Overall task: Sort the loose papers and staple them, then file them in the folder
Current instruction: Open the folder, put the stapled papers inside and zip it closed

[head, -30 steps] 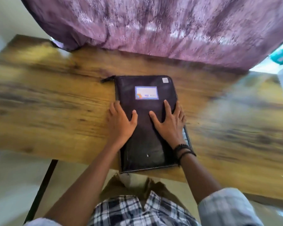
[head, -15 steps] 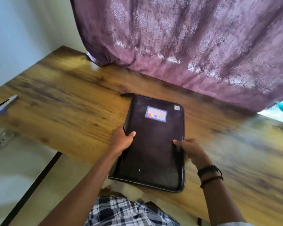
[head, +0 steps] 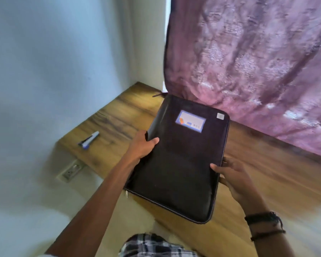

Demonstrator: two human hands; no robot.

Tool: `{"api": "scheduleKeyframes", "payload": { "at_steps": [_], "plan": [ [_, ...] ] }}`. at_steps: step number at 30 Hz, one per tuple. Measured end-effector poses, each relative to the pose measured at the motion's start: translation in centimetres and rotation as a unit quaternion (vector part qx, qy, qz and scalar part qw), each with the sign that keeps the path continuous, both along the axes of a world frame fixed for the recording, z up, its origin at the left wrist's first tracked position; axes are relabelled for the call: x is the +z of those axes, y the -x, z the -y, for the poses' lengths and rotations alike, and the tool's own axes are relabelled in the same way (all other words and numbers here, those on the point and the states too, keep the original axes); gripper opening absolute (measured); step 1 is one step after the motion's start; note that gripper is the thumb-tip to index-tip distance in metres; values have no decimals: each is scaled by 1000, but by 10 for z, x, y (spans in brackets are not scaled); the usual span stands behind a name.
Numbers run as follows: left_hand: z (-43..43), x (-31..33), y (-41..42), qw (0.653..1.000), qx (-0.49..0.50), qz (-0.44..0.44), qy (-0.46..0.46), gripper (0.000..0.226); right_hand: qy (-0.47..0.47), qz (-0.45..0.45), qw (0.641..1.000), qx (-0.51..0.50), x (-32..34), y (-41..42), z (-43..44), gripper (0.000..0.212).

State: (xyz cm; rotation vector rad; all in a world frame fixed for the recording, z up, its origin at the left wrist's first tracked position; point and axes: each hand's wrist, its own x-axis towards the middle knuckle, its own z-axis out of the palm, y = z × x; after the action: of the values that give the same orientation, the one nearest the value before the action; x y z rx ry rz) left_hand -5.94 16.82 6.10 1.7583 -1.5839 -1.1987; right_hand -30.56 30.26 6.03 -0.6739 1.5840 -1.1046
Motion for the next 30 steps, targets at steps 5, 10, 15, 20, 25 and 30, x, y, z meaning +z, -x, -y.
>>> {"api": "scheduleKeyframes", "payload": {
  "at_steps": [5,10,15,20,25,30],
  "plan": [
    [68,-6,-84,999,29,21,-28,35,-1,10,999,38,-22,-78,78,24],
    [109,-34,-139,998,31,20,-46,31,-8,-79,995,63,-61,-124,129,39],
    [126,-54,-163,997,6,28,-75,37,-41,-94,993,54,-78,-153,150,35],
    [150,-74,-180,992,-8,113,-56,52,-42,-127,988,76,-94,-170,156,34],
    [144,-75,-169,969,-13,246,33,50,-22,-132,989,67,-97,-184,158,39],
    [132,-80,-154,961,12,269,63,53,-7,-119,989,87,-86,-185,151,42]
  ]
}}
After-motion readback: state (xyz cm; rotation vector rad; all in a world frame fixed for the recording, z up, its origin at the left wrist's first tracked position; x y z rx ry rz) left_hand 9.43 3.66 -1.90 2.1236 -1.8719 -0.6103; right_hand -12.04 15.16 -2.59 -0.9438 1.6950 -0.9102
